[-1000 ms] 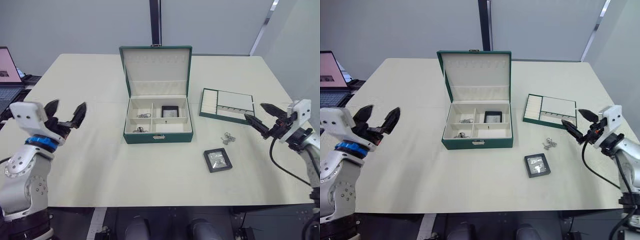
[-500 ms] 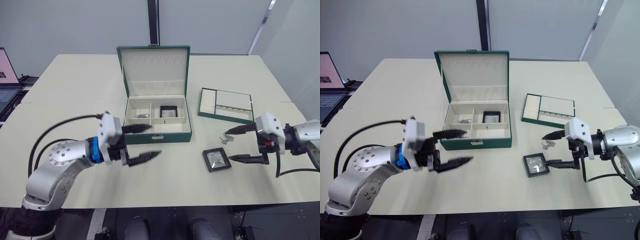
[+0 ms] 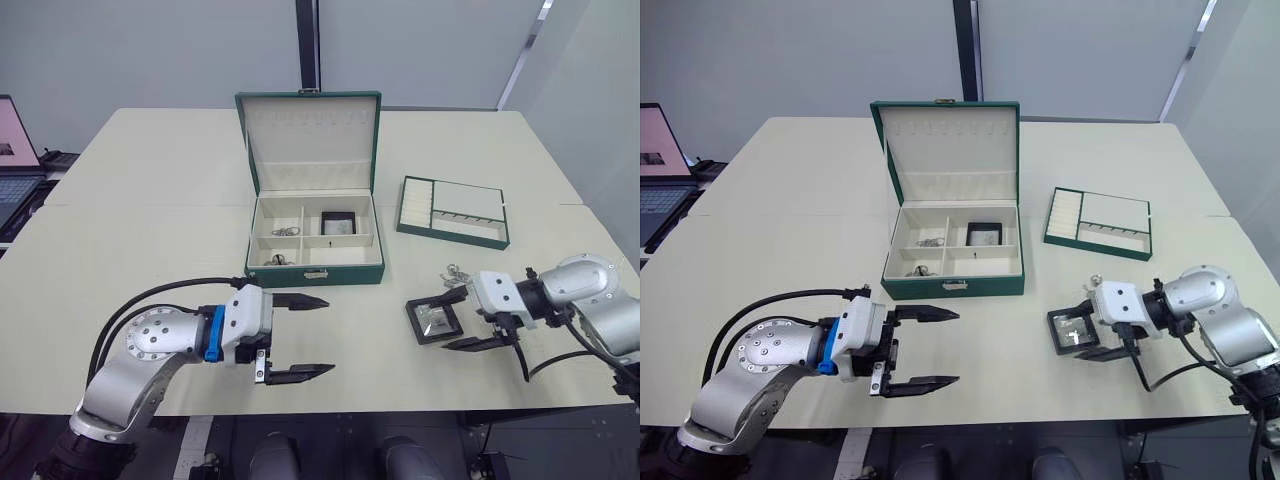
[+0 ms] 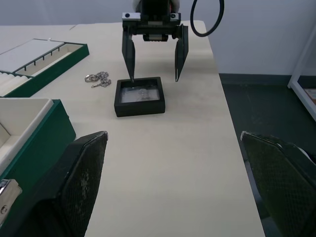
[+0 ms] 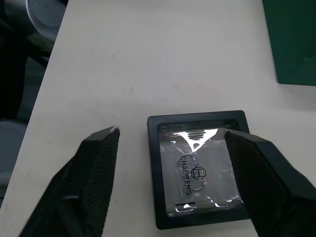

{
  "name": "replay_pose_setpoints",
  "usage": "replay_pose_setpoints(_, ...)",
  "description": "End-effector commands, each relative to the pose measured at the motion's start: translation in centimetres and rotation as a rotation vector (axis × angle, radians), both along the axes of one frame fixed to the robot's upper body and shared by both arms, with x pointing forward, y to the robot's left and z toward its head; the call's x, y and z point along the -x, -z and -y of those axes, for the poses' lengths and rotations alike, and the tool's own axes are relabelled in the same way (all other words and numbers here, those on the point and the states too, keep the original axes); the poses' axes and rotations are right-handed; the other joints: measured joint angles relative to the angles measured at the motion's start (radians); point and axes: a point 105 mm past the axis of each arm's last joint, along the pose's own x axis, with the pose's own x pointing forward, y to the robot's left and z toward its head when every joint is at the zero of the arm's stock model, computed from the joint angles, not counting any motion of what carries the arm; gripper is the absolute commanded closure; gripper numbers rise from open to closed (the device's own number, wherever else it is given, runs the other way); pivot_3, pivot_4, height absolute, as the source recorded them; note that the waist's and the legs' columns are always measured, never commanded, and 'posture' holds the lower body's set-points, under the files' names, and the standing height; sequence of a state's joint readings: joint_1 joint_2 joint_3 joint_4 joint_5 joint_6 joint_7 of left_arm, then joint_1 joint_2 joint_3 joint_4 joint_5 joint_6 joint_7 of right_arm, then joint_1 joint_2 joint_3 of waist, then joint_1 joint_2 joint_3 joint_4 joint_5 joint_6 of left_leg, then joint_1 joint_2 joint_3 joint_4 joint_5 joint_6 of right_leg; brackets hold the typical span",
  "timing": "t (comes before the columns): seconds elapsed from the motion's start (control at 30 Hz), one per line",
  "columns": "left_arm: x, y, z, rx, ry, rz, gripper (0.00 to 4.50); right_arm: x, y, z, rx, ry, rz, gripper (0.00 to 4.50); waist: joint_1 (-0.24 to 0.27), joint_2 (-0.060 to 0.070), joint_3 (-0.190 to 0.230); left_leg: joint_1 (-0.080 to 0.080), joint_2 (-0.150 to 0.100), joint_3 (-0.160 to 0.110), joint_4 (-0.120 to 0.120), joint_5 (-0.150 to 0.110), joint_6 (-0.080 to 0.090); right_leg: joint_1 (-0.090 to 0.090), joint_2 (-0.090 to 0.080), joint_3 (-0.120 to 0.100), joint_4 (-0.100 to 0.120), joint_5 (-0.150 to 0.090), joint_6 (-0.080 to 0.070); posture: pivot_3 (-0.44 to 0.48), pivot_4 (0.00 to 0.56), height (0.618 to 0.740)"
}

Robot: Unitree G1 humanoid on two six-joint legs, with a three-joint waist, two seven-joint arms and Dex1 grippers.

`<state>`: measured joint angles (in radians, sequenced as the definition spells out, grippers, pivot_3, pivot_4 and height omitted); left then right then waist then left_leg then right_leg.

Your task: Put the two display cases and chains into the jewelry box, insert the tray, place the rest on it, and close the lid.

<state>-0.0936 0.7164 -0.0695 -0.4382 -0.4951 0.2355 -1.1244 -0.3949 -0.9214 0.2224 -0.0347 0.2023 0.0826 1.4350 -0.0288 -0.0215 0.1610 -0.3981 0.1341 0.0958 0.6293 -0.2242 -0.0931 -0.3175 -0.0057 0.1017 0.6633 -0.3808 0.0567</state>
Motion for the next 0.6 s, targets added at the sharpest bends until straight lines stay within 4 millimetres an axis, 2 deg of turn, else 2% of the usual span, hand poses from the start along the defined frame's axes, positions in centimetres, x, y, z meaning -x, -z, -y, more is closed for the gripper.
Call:
replay_pose_setpoints(0.03, 0.0, -0.7, 0.3, 0.009, 0.002, 0.03, 0.0, -0.1, 0.0, 0.1, 0.027, -0.025, 0.025, 2.22, 0.0, 0.0, 0.0, 0.0, 0.0, 0.0, 0.0, 0.0, 0.0, 0.0, 0.0, 0.0, 0.0, 0.0, 0.0, 0.0, 0.15, 0.74)
replay_pose_setpoints(0.1, 0.0, -0.6, 0.3, 0.006, 0.002, 0.03, 0.0, -0.1, 0.4, 0.2, 0.042, -0.031, 0.022, 2.69, 0.0, 0.0, 0.0, 0.0, 0.0, 0.0, 0.0, 0.0, 0.0, 0.0, 0.0, 0.0, 0.0, 0.0, 0.0, 0.0, 0.15, 0.74)
replay_pose_setpoints(0.5, 0.4, 0.0, 0.6, 0.001, 0.011, 0.018, 0.0, -0.6, 1.4, 0.2, 0.052, -0.029, 0.03, 2.69, 0.0, 0.0, 0.0, 0.0, 0.0, 0.0, 0.0, 0.0, 0.0, 0.0, 0.0, 0.0, 0.0, 0.0, 0.0, 0.0, 0.15, 0.74)
replay_pose_setpoints(0.6, 0.5, 0.1, 0.5, -0.004, 0.015, 0.016, 0.0, -0.5, 1.5, 0.3, 0.047, -0.025, 0.028, 3.18, 0.0, 0.0, 0.0, 0.0, 0.0, 0.0, 0.0, 0.0, 0.0, 0.0, 0.0, 0.0, 0.0, 0.0, 0.0, 0.0, 0.15, 0.74)
